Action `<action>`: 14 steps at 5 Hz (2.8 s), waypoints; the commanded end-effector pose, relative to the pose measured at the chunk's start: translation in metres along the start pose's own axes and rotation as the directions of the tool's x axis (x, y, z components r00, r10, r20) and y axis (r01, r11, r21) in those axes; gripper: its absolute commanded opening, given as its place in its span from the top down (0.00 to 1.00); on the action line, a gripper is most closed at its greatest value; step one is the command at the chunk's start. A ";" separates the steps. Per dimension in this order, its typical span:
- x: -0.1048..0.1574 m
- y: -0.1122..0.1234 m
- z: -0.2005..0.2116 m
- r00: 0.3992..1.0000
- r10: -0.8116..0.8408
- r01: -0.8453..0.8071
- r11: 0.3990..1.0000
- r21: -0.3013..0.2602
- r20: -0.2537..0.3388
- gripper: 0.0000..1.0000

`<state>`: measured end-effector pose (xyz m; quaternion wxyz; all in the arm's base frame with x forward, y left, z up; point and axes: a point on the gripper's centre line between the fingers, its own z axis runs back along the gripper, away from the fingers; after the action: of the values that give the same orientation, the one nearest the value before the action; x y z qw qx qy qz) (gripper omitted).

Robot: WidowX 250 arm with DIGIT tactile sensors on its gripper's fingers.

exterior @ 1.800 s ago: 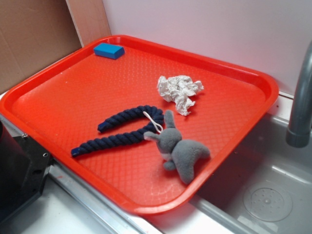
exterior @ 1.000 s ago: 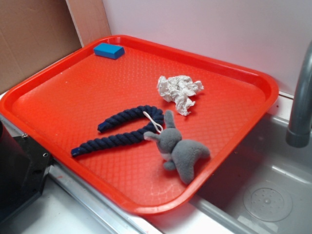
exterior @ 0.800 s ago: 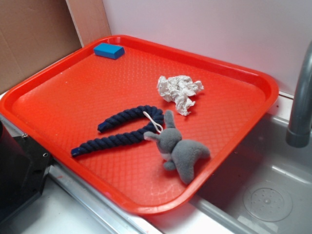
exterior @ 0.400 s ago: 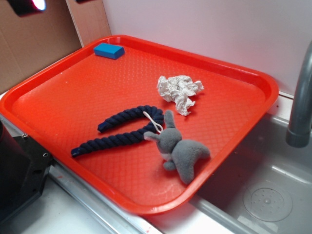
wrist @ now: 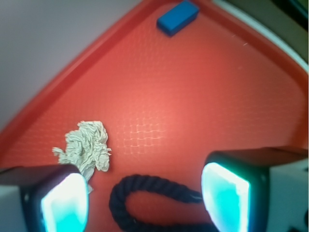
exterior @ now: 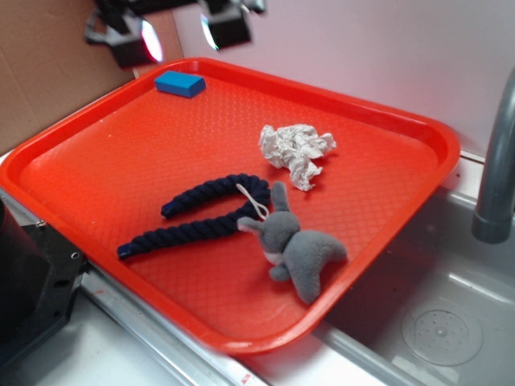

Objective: Grab the white paper.

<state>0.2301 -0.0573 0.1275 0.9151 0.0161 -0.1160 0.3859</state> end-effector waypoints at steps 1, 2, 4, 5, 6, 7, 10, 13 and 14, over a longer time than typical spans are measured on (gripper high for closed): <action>-0.001 -0.027 -0.048 0.999 -0.034 0.034 0.999 0.011 0.010 0.00; 0.000 -0.037 -0.069 0.998 -0.059 0.058 0.997 0.043 0.011 0.00; 0.002 -0.048 -0.094 0.996 -0.077 0.079 0.996 0.043 -0.038 0.00; 0.003 -0.047 -0.103 0.997 -0.057 0.060 0.997 0.050 -0.058 1.00; 0.004 -0.045 -0.107 0.997 -0.050 0.054 0.997 0.055 -0.060 1.00; 0.004 -0.041 -0.108 0.996 -0.069 0.073 0.995 0.065 -0.060 1.00; 0.010 -0.002 -0.029 0.832 -0.535 0.535 0.844 -0.049 -0.147 1.00; 0.027 0.072 0.067 0.719 -0.681 0.671 0.733 -0.118 -0.143 1.00; 0.021 0.087 0.079 0.726 -0.679 0.667 0.734 -0.126 -0.112 1.00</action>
<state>0.1601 -0.0024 0.1986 0.9991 -0.0076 -0.0374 0.0160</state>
